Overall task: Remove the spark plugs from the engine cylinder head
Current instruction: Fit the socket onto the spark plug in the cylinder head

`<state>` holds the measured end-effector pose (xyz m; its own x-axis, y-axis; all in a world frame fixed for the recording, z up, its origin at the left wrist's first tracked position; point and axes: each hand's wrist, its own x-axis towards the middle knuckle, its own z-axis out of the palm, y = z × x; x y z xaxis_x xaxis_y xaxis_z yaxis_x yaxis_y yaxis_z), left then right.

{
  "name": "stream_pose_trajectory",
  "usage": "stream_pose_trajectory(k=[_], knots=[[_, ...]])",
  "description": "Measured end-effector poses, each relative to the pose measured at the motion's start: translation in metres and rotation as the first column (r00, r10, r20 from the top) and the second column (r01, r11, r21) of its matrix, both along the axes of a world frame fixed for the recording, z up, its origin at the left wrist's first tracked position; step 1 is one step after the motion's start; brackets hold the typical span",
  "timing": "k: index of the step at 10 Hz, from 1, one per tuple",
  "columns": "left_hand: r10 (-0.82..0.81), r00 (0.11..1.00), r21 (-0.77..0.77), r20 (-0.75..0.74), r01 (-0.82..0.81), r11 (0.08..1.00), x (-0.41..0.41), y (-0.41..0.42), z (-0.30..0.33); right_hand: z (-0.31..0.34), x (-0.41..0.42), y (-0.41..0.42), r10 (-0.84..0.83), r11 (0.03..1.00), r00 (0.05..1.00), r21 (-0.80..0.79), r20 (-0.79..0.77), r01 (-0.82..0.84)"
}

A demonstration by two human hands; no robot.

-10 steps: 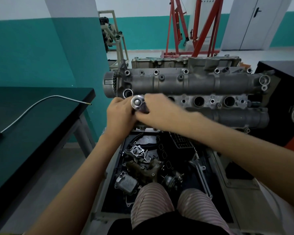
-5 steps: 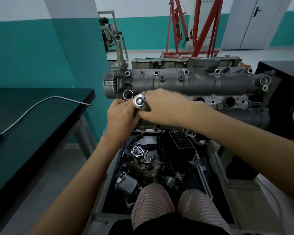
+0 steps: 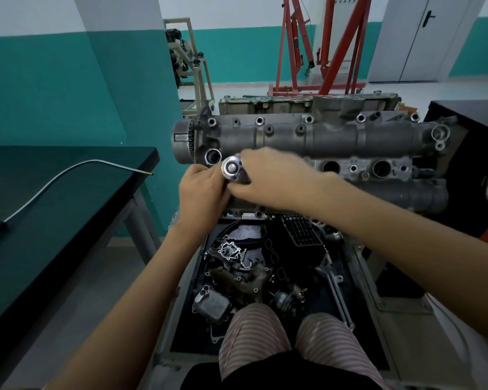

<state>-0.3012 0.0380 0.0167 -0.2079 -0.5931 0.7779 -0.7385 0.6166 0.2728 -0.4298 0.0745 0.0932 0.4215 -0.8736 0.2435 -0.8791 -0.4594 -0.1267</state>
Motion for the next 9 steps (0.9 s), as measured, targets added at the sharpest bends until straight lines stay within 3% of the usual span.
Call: stream_pose_trajectory(k=[1, 2, 3, 4, 5, 6, 7, 8, 9], knots=[[0.047, 0.999, 0.040, -0.006, -0.046, 0.998, -0.004, 0.004, 0.004, 0.003, -0.006, -0.004, -0.128, 0.933, 0.960, -0.358, -0.248, 0.032], [0.032, 0.999, -0.029, 0.014, -0.031, 0.999, 0.001, 0.001, -0.002, -0.016, 0.002, 0.002, -0.088, 0.996, 0.975, 0.023, 0.204, 0.085], [-0.073, 0.977, 0.040, -0.201, 0.083, 0.996, 0.001, 0.003, 0.002, -0.014, 0.009, 0.014, -0.381, 0.493, 0.568, 0.680, 0.729, -0.543], [0.026, 0.998, -0.133, 0.064, -0.017, 0.991, 0.001, 0.002, -0.001, -0.015, 0.005, 0.007, -0.209, 0.682, 0.718, 0.625, 0.664, -0.379], [0.158, 0.983, -0.252, 0.090, -0.131, 0.959, 0.000, -0.003, 0.000, -0.003, -0.005, -0.004, -0.043, 0.999, 0.997, -0.026, -0.060, 0.041], [0.187, 0.979, -0.297, 0.085, -0.154, 0.942, -0.003, -0.003, -0.003, -0.004, -0.006, -0.006, -0.087, 0.982, 0.988, -0.177, -0.124, 0.064], [0.166, 0.983, -0.268, 0.074, -0.141, 0.953, -0.002, -0.005, -0.001, -0.009, -0.002, 0.007, -0.239, 0.762, 0.726, 0.588, 0.645, -0.272], [0.128, 0.988, -0.213, 0.089, -0.106, 0.971, -0.001, -0.002, -0.002, -0.019, 0.006, 0.016, -0.456, 0.471, 0.486, 0.666, 0.745, -0.579], [0.138, 0.986, -0.250, 0.094, -0.111, 0.962, -0.001, -0.001, -0.002, -0.011, 0.005, 0.006, -0.078, 0.966, 0.976, 0.258, 0.204, 0.024]])
